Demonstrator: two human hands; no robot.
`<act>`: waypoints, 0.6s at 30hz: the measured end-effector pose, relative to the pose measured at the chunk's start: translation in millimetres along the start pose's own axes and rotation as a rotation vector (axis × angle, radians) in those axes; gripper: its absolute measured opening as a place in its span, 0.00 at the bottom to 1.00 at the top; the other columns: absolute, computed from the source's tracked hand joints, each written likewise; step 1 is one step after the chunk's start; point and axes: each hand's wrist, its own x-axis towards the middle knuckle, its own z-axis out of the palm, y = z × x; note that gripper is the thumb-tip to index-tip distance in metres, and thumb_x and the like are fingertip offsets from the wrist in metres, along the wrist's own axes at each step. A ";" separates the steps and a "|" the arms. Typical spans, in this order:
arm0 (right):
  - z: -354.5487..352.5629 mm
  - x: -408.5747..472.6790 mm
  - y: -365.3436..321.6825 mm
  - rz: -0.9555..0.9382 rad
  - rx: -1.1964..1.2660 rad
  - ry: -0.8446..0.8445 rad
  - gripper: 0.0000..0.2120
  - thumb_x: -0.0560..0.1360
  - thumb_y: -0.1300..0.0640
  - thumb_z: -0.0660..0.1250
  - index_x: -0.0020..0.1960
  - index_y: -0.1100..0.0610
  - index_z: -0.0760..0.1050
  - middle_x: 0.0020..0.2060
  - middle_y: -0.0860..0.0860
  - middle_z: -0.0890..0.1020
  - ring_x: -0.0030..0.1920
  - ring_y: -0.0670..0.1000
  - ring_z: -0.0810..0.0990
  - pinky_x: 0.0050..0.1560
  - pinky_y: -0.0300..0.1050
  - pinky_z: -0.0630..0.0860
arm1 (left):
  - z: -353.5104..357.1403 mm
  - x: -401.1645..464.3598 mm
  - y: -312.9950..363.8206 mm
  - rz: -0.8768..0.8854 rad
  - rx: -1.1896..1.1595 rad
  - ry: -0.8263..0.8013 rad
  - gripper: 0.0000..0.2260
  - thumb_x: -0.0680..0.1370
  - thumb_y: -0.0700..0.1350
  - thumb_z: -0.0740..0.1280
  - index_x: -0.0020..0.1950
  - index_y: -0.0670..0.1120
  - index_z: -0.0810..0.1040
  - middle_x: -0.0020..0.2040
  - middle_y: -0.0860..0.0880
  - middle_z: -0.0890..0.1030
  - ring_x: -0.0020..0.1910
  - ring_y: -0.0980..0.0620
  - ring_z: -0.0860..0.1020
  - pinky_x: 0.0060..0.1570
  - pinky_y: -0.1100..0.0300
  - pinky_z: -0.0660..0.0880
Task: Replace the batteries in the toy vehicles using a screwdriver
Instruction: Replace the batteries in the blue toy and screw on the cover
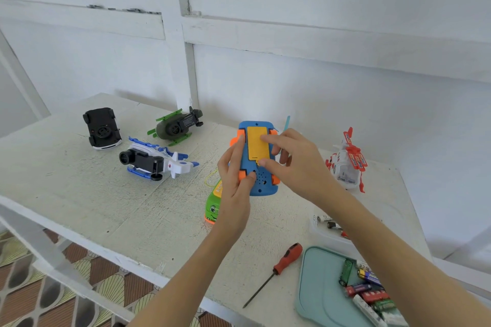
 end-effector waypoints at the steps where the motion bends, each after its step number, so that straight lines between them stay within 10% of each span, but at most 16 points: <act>1: 0.3 -0.7 -0.5 0.001 0.006 0.008 0.19 0.71 0.58 0.72 0.61 0.57 0.76 0.42 0.48 0.72 0.37 0.41 0.69 0.41 0.26 0.66 | 0.2 -0.1 -0.3 0.001 -0.007 -0.001 0.30 0.81 0.33 0.56 0.68 0.68 0.62 0.69 0.54 0.62 0.69 0.48 0.68 0.62 0.54 0.76; 13: 10.2 -3.1 4.1 -0.006 -0.020 0.020 0.17 0.71 0.61 0.71 0.58 0.60 0.75 0.42 0.50 0.71 0.38 0.40 0.68 0.44 0.32 0.66 | -1.4 1.1 -2.7 -0.017 0.030 -0.020 0.28 0.75 0.42 0.56 0.68 0.69 0.62 0.68 0.55 0.62 0.67 0.47 0.69 0.64 0.46 0.74; 18: 15.4 -7.8 9.4 -0.058 -0.220 -0.030 0.17 0.75 0.54 0.65 0.61 0.60 0.74 0.46 0.48 0.67 0.46 0.49 0.68 0.43 0.49 0.74 | -1.3 -0.9 -5.3 -0.027 0.048 -0.038 0.27 0.75 0.43 0.55 0.68 0.70 0.62 0.67 0.55 0.63 0.67 0.50 0.69 0.66 0.46 0.72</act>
